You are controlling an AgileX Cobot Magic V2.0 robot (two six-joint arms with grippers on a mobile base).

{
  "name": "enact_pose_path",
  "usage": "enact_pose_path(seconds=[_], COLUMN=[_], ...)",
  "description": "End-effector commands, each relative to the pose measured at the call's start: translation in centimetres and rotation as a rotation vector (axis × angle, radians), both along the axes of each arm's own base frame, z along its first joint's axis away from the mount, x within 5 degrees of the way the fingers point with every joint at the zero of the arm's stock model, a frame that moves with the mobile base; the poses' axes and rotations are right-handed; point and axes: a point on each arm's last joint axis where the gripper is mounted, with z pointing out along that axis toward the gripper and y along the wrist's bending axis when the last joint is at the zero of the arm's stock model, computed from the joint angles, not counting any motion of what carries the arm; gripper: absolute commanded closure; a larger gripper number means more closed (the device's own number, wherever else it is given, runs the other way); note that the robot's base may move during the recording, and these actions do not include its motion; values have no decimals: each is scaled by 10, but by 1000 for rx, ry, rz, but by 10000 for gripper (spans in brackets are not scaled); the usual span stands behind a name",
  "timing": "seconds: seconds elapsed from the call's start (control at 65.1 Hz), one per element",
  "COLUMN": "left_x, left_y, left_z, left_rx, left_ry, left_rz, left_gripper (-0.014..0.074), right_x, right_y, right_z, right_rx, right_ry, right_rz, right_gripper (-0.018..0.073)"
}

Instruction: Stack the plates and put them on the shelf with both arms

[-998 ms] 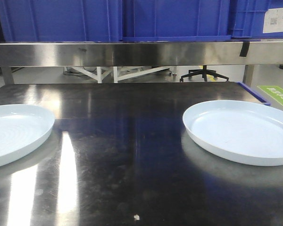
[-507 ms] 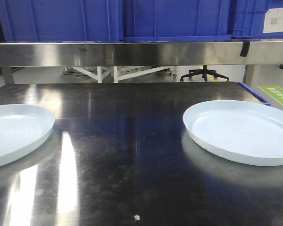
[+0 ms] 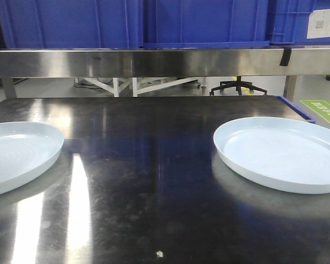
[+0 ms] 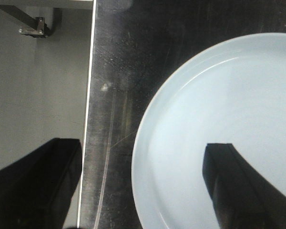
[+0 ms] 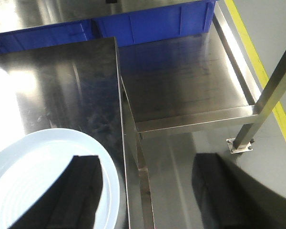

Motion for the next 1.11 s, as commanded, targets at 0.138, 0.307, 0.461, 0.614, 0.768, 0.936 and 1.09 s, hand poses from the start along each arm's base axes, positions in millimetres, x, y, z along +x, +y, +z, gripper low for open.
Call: enact_pose_path(seconds=[0.138, 0.307, 0.461, 0.614, 0.768, 0.936, 1.09], left_x=[6, 7, 8, 9, 9, 8, 7], left_y=[-2, -2, -2, -2, 0, 0, 1], left_z=[20, 20, 21, 21, 22, 21, 21], left_rx=[-8, -5, -5, 2, 22, 30, 37], left_ry=[-121, -133, -148, -152, -152, -142, -131], left_rz=[-8, -11, -14, -18, -27, -28, -29], left_gripper=[36, 36, 36, 36, 36, 36, 36], right_x=[3, 3, 3, 3, 3, 3, 3], right_y=[0, 0, 0, 0, 0, 0, 0], right_z=[18, 18, 18, 18, 19, 19, 18], right_rx=[-14, -14, -14, -14, -14, -14, -14], right_ry=[-108, -108, -108, -108, -109, -109, -107], right_rz=[6, 6, 6, 6, 6, 6, 6], right_gripper=[41, 41, 41, 41, 67, 67, 67])
